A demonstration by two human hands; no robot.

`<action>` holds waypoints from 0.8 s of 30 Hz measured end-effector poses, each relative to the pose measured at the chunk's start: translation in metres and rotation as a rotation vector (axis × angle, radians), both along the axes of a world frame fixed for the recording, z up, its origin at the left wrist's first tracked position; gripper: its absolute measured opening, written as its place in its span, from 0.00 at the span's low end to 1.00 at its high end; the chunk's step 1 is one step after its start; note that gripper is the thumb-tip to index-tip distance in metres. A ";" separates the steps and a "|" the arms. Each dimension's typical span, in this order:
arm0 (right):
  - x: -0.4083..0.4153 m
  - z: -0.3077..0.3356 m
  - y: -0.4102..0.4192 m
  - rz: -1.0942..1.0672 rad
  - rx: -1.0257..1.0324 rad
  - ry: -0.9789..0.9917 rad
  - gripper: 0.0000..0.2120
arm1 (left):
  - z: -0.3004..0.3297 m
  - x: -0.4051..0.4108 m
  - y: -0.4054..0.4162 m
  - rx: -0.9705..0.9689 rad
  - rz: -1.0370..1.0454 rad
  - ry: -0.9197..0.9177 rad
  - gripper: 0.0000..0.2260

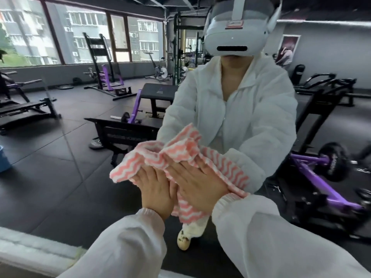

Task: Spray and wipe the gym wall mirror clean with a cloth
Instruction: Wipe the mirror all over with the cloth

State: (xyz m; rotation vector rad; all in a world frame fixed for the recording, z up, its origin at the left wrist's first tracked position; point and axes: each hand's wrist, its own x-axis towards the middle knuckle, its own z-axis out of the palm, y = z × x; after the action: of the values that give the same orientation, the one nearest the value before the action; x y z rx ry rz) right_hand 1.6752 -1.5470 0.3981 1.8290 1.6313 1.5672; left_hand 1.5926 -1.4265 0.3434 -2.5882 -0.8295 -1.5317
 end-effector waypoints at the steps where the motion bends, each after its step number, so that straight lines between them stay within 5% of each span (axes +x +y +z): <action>1: 0.004 0.005 -0.014 -0.037 -0.074 0.083 0.29 | 0.004 0.004 -0.008 0.021 -0.044 0.044 0.28; 9: 0.065 -0.010 -0.142 -0.180 -0.162 0.253 0.24 | 0.023 0.044 -0.110 0.091 -0.198 0.407 0.24; 13: 0.073 -0.020 -0.188 -0.176 -0.098 0.361 0.25 | 0.020 0.054 -0.140 0.228 -0.277 0.415 0.25; 20: 0.055 -0.019 -0.232 -0.088 0.039 0.480 0.53 | 0.024 0.040 -0.160 0.329 -0.380 0.332 0.15; 24: 0.048 -0.021 -0.242 -0.090 0.065 0.632 0.51 | 0.041 0.025 -0.167 0.245 -0.440 0.343 0.12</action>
State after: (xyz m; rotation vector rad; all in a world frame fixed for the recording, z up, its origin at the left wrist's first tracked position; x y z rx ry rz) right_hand 1.7228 -1.7893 0.3772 2.5709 1.6984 1.0658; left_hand 1.6176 -1.5934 0.3849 -2.8356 -0.0383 -1.1045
